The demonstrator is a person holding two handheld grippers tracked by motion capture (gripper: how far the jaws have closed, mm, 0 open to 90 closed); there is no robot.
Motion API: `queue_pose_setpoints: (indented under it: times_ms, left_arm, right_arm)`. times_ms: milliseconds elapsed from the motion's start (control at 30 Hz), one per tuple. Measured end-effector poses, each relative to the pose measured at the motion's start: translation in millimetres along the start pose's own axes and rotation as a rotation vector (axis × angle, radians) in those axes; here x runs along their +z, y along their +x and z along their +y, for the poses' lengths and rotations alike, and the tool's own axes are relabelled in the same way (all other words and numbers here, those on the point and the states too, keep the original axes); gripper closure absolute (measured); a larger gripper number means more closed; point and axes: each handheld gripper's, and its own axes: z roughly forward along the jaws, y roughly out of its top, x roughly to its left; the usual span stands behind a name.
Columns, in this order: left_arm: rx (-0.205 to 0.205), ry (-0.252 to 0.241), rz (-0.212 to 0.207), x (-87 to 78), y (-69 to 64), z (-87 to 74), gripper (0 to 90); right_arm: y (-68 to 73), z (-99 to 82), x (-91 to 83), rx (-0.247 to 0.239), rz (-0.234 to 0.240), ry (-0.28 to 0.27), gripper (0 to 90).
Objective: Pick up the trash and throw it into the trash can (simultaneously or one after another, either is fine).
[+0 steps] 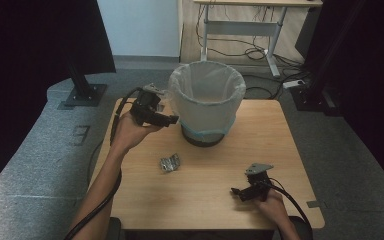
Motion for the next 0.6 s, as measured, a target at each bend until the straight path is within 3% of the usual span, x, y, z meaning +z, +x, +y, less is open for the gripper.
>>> queue_pose_setpoints:
  times_ms: [600]
  left_arm:
    - [0.003,0.000,0.009,-1.4,4.1,42.8,29.2]
  right_arm:
    - [0.4,0.0,0.2,0.005,0.000,-0.001,0.0]
